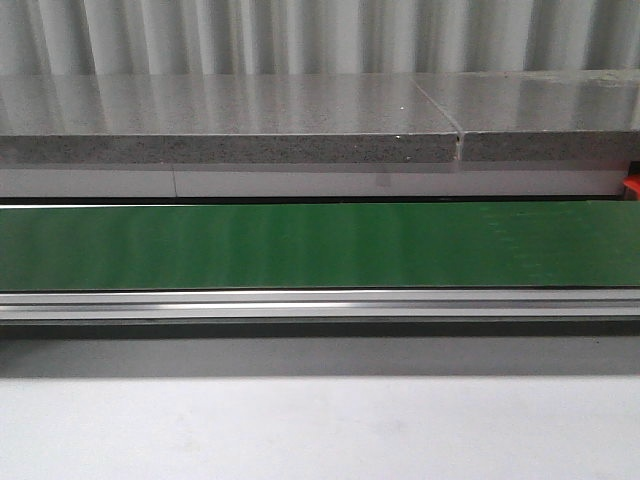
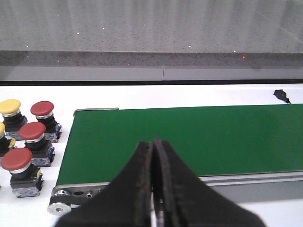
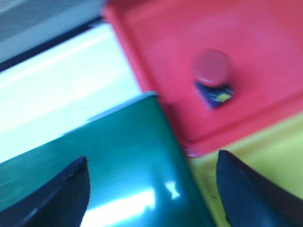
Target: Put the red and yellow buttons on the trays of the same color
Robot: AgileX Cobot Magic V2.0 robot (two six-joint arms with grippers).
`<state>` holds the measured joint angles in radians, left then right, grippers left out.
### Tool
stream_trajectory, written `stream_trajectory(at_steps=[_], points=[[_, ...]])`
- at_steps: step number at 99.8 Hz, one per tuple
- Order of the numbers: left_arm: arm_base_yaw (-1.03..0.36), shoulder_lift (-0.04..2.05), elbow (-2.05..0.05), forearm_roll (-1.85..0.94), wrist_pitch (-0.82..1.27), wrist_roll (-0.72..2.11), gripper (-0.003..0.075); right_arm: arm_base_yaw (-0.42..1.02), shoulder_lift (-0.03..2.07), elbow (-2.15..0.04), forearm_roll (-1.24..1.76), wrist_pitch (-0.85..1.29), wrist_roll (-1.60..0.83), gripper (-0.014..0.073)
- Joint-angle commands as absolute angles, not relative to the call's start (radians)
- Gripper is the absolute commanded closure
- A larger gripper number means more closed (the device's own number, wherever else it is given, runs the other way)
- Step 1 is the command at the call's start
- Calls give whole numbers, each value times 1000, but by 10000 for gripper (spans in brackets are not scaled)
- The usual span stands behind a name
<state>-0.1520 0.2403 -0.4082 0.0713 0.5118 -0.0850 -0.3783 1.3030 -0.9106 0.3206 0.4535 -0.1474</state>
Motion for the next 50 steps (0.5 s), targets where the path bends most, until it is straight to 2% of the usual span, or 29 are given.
stream_trajectory(at_steps=[1, 25, 50], points=[[-160, 250, -436, 63, 436, -88, 741, -306, 1226, -936, 332, 398, -213, 34], [-160, 250, -436, 63, 436, -88, 741, -126, 1094, -936, 332, 438, -305, 34], [-160, 250, -436, 63, 436, -88, 741, -63, 980, -936, 331, 556, -347, 34]])
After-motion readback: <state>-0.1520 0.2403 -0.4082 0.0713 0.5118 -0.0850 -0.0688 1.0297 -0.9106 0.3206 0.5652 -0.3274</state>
